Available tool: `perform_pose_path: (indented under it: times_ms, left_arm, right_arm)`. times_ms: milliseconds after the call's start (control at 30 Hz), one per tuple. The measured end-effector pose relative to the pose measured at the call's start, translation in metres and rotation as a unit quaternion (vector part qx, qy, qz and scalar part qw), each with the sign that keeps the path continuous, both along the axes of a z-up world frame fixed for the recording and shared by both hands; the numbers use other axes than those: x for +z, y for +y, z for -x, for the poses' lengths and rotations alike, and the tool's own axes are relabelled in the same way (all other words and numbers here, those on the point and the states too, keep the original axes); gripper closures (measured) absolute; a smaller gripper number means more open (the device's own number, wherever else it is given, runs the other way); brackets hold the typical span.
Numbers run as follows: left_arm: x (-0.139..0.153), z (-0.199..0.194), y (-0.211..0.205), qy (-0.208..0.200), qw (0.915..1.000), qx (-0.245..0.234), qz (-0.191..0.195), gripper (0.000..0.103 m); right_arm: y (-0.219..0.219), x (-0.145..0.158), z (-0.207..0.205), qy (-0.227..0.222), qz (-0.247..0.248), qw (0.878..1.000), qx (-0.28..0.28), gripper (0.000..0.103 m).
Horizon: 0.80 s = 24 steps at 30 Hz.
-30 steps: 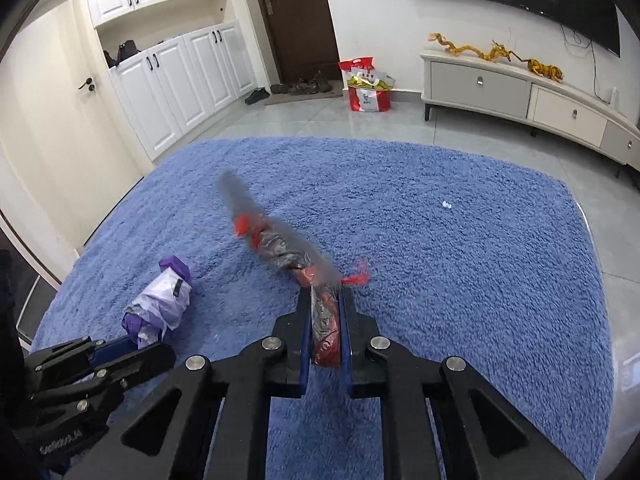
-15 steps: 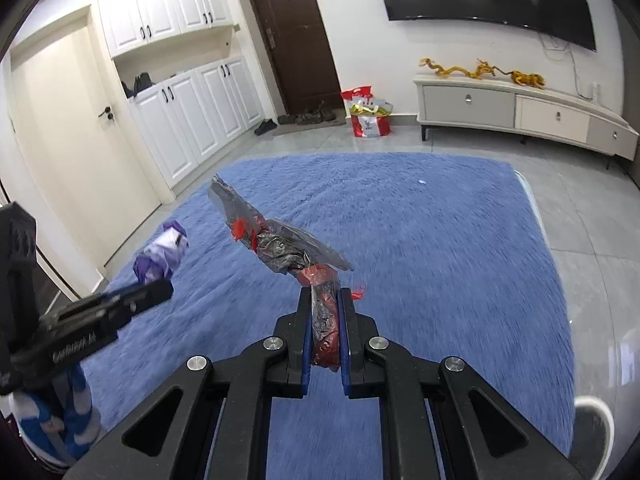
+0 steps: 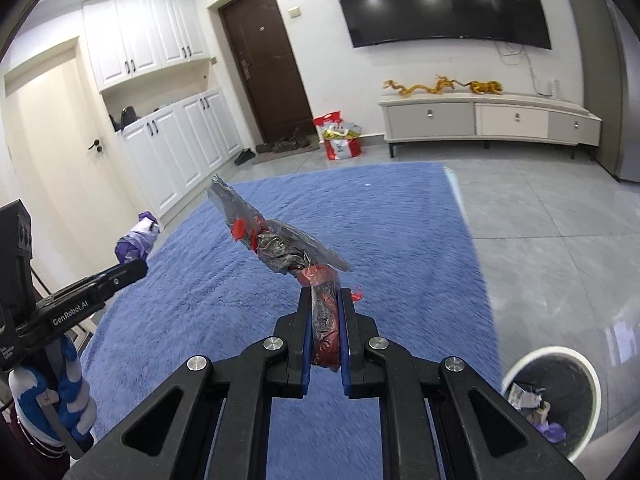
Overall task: Collect trash
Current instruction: 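Carry both items over the white bin and open both tools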
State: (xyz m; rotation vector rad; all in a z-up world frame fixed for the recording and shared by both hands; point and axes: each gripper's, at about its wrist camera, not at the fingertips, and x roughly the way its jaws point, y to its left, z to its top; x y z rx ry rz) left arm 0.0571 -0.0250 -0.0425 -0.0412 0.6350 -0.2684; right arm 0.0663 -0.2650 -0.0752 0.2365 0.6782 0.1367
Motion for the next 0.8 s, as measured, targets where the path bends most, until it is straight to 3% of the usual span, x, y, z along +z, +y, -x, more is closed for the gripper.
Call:
perform_pose_path:
  times_ms: [533, 800]
  left_arm:
    - [0.020, 0.032, -0.053, -0.031, 0.9983, -0.034, -0.036, 0.081]
    - [0.010, 0.032, -0.121, -0.008, 0.9929, -0.103, -0.060, 0.081]
  right_arm:
    - [-0.075, 0.006, 0.069, -0.033, -0.023, 0.996, -0.080, 0.092]
    - [-0.136, -0.019, 0.107, -0.023, -0.045, 0.987, -0.152, 0.092]
